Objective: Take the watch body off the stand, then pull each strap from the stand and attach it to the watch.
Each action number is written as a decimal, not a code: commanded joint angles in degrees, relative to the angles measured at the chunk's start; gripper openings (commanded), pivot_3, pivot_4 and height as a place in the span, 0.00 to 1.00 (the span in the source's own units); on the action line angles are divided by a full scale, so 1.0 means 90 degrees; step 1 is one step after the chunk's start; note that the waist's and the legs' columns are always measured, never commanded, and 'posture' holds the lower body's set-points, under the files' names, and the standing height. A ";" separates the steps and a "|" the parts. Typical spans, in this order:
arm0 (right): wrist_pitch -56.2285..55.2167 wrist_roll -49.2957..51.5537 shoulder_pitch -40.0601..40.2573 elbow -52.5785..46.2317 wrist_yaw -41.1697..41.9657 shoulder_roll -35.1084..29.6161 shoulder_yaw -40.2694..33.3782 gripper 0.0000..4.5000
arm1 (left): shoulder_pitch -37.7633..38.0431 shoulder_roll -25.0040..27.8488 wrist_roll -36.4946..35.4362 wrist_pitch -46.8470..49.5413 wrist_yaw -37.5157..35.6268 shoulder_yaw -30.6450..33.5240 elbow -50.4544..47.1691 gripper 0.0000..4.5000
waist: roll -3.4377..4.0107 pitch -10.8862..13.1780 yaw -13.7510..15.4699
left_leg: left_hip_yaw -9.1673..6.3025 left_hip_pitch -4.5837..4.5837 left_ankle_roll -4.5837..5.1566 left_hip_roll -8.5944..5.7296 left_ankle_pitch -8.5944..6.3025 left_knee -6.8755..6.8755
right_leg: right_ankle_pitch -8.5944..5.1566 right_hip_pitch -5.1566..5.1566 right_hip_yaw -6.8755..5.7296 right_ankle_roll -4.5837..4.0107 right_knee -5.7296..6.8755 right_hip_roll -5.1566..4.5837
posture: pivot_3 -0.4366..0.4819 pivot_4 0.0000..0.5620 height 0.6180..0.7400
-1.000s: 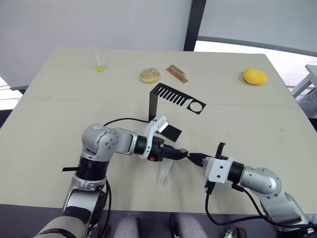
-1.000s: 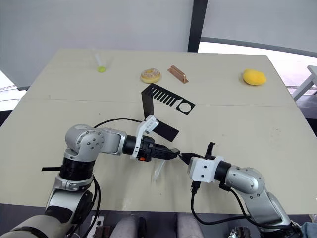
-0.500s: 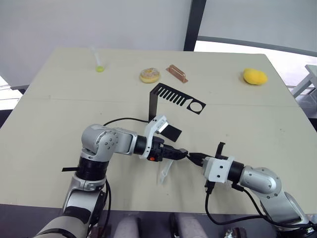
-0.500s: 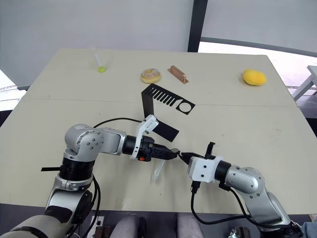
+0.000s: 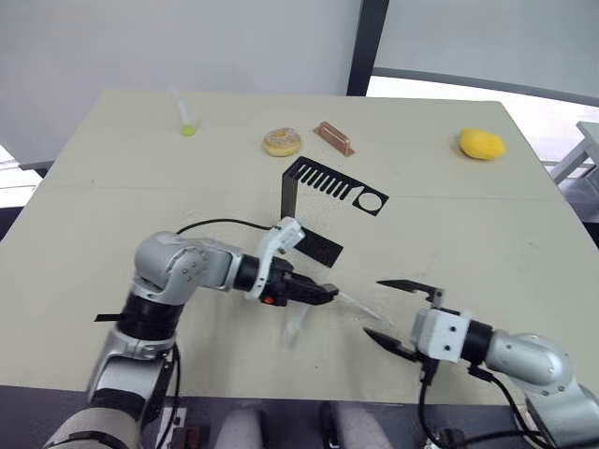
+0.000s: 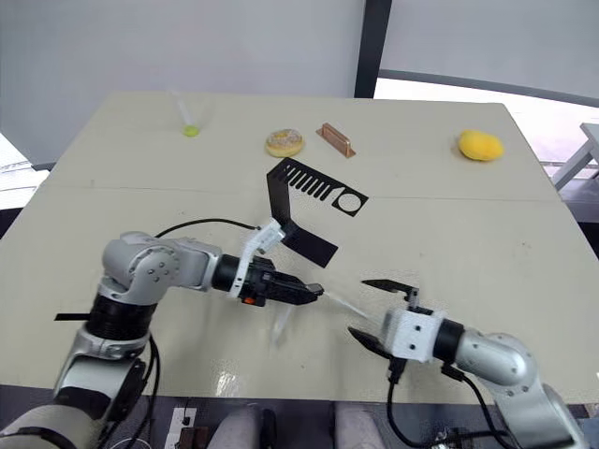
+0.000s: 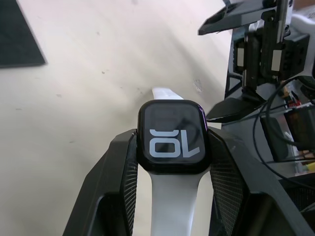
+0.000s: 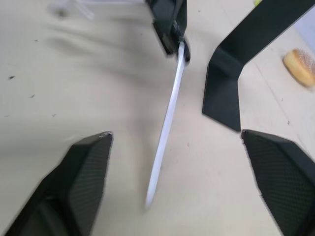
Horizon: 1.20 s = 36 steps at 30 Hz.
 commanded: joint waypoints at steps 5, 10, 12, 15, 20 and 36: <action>0.0178 0.2666 0.1287 -0.1055 0.0233 0.0297 -0.2142 0.99 | 0.1386 0.0787 0.1578 -0.7169 -0.3377 0.0424 -0.0441 0.35 | 0.0023 0.0013 0.0007 | 0.0013 0.0006 -0.0004 0.0002 -0.0001 -0.0032 | -0.0002 0.0006 -0.0007 -0.0006 -0.0027 -0.0011 | 0.48 0.27 1.00; 0.1387 0.4633 0.2224 -0.1844 -0.0060 0.0175 -0.2960 0.99 | 0.1727 0.0977 0.2008 -0.9323 -0.4040 0.0776 0.0262 0.35 | 0.0024 0.0014 0.0026 | 0.0014 0.0008 0.0060 -0.0011 -0.0030 -0.0054 | -0.0002 0.0012 -0.0013 -0.0006 -0.0042 -0.0040 | 0.48 0.27 1.00; 0.1488 0.4612 0.2269 -0.1924 -0.0042 0.0145 -0.3123 0.99 | 0.1744 0.0989 0.1959 -0.9445 -0.4031 0.0814 0.0341 0.35 | 0.0021 0.0015 0.0002 | 0.0014 0.0009 0.0066 -0.0011 -0.0033 -0.0055 | 0.0000 0.0015 -0.0013 -0.0003 -0.0045 -0.0044 | 0.48 0.27 1.00; 0.1541 0.4438 0.2397 -0.1934 0.0125 0.0200 -0.3231 0.99 | 0.1724 0.0920 0.2103 -0.9428 -0.3886 0.0613 0.0352 0.35 | 0.0020 0.0016 0.0003 | 0.0017 0.0006 0.0082 -0.0017 -0.0032 -0.0055 | 0.0008 0.0014 -0.0012 0.0010 -0.0053 -0.0054 | 0.48 0.27 1.00; 0.1605 0.4382 0.2694 -0.1970 0.0366 0.0259 -0.3347 0.99 | 0.1646 0.0401 0.2473 -0.8197 -0.3046 -0.0245 0.0122 0.35 | 0.0023 0.0016 0.0045 | 0.0009 -0.0003 0.0085 -0.0019 -0.0033 -0.0059 | 0.0010 0.0010 -0.0017 0.0015 -0.0066 -0.0050 | 0.48 0.27 1.00; 0.1456 0.4014 0.2861 -0.1348 0.1136 0.0455 -0.3410 0.99 | 0.1404 -0.0578 0.4621 -0.6765 -0.1482 -0.2163 0.0528 0.35 | 0.0025 0.0014 0.0020 | 0.0011 -0.0006 0.0087 -0.0016 -0.0031 -0.0053 | 0.0017 0.0012 0.0000 0.0027 -0.0068 -0.0030 | 0.48 0.27 1.00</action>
